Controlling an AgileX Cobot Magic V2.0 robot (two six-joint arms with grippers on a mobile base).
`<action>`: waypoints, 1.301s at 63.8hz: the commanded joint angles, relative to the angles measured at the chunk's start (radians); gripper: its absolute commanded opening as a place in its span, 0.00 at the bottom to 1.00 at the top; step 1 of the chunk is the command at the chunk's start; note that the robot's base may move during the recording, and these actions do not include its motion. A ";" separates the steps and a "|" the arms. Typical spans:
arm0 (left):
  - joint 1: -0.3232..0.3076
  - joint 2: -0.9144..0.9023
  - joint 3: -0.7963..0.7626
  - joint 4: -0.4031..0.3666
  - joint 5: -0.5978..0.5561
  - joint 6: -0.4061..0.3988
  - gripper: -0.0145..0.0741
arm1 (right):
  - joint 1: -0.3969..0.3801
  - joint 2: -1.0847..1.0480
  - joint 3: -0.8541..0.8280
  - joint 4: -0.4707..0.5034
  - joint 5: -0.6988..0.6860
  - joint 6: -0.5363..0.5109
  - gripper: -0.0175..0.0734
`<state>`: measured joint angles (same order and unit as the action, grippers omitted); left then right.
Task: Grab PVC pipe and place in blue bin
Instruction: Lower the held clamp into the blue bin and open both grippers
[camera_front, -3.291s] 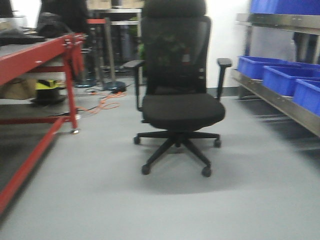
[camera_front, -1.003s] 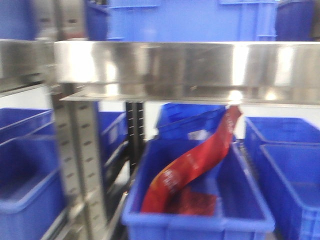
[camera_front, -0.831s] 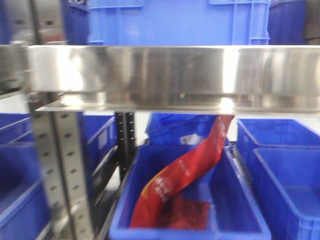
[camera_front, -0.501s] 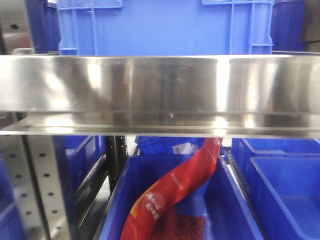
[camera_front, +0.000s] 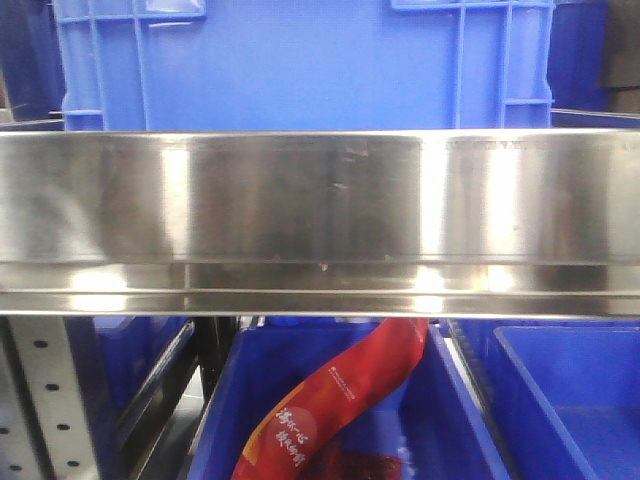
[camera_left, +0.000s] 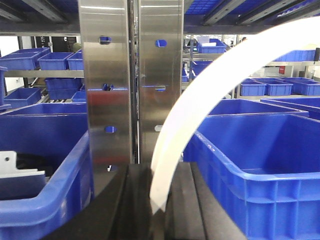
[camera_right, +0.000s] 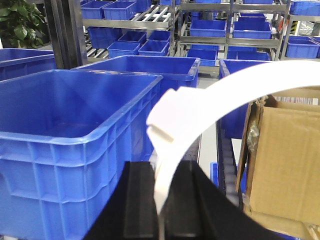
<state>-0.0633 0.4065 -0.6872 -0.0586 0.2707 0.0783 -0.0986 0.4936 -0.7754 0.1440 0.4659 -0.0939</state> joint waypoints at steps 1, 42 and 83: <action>0.000 -0.003 -0.002 -0.002 -0.027 -0.007 0.04 | 0.002 -0.006 -0.001 -0.003 -0.026 -0.005 0.02; 0.000 -0.003 -0.002 -0.002 -0.209 -0.007 0.04 | 0.002 -0.006 -0.001 -0.003 -0.113 -0.005 0.02; -0.002 0.136 -0.099 -0.052 -0.031 -0.003 0.04 | 0.010 0.094 -0.057 0.029 -0.057 -0.005 0.02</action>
<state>-0.0633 0.4911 -0.7254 -0.0926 0.1428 0.0783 -0.0978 0.5469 -0.7936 0.1615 0.3641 -0.0939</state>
